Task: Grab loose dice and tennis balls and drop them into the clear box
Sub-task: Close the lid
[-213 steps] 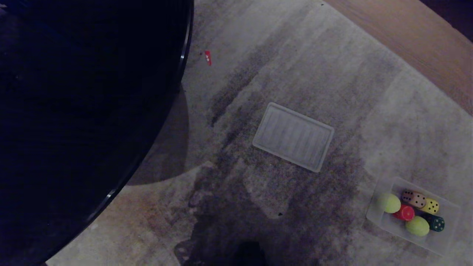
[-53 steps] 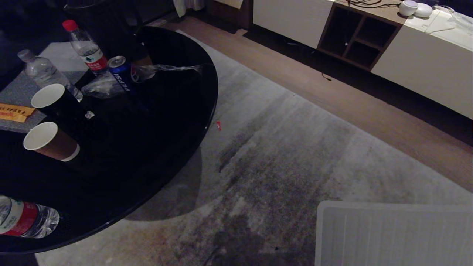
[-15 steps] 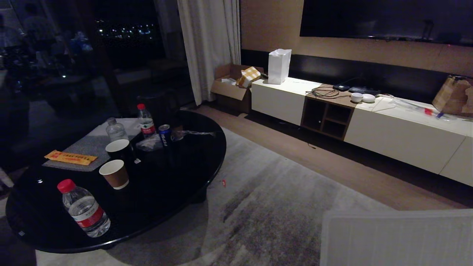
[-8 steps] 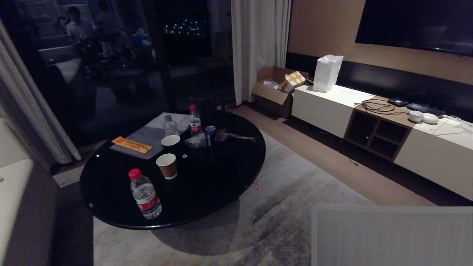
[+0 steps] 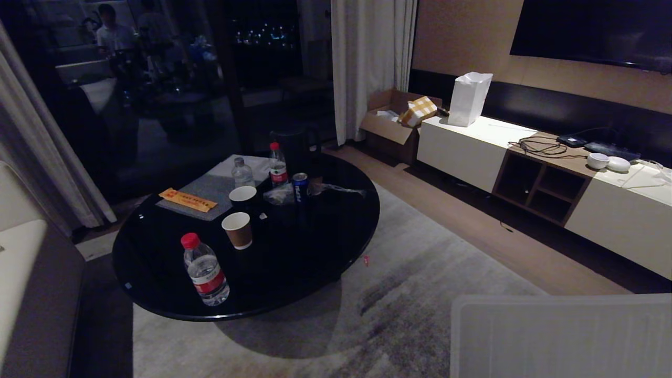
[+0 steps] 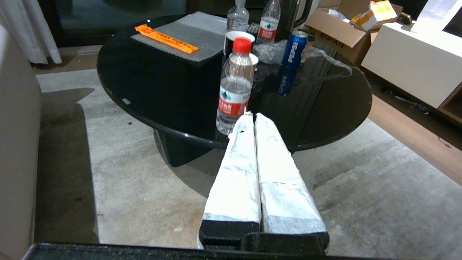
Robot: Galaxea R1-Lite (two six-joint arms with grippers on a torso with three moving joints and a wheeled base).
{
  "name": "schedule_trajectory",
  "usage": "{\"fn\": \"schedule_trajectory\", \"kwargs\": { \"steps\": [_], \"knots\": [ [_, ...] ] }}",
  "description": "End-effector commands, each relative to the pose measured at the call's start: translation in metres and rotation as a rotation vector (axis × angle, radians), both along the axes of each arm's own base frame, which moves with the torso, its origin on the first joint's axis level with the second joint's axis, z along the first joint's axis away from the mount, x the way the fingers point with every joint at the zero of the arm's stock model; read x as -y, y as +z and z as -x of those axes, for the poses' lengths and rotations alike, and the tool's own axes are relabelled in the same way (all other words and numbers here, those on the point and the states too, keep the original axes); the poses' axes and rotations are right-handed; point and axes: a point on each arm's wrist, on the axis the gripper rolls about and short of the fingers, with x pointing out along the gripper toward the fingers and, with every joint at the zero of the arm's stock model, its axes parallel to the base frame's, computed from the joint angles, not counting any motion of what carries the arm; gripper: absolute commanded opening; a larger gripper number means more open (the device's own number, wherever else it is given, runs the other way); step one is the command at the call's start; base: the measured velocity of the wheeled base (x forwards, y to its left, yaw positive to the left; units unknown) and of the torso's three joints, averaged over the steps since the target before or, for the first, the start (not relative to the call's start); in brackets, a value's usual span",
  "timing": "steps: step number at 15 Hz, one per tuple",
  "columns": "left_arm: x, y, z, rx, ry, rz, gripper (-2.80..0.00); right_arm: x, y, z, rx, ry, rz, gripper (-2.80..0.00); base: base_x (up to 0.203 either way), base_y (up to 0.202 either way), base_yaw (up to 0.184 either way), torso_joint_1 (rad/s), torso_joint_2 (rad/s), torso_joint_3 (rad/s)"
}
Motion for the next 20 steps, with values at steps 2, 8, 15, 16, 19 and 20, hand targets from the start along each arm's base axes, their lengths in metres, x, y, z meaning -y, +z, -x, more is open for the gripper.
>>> {"fn": "schedule_trajectory", "kwargs": {
  "steps": [2, 8, 15, 16, 19, 20],
  "knots": [
    [0.0000, -0.0002, -0.0002, -0.001, 0.001, 0.001, -2.80, 0.0000, -0.0001, -0.0001, -0.003, 0.001, 0.000, -2.80, 0.000, 0.000, 0.000, -0.137, 0.42, 0.284],
    [0.0000, -0.0003, -0.0002, -0.002, 0.001, 0.001, -2.80, 0.0000, -0.0001, -0.0001, -0.003, 0.000, 0.000, -2.80, 0.000, 0.000, 0.000, -0.078, 0.27, 0.191],
    [0.0000, -0.0001, -0.0002, -0.001, 0.001, 0.001, -2.80, 0.0000, -0.0001, -0.0001, -0.003, 0.001, 0.000, -2.80, 0.000, 0.000, 0.000, -0.001, 0.01, 0.006],
    [0.0000, -0.0003, -0.0002, -0.002, 0.001, 0.001, -2.80, 0.0000, -0.0001, -0.0001, -0.003, 0.001, 0.000, -2.80, 0.000, 0.000, 0.000, 0.000, 0.00, 0.000],
    [0.0000, -0.0001, -0.0002, 0.000, 0.000, 0.001, -2.80, 0.0000, -0.0001, -0.0001, -0.003, 0.001, 0.000, -2.80, 0.000, 0.000, 0.000, 0.000, 0.00, 0.000],
    [0.0000, -0.0001, -0.0002, 0.000, 0.001, 0.002, -2.80, 0.0000, -0.0001, -0.0001, -0.003, 0.001, 0.000, -2.80, 0.000, 0.000, 0.000, 0.000, 0.00, 0.000]
  ]
}}
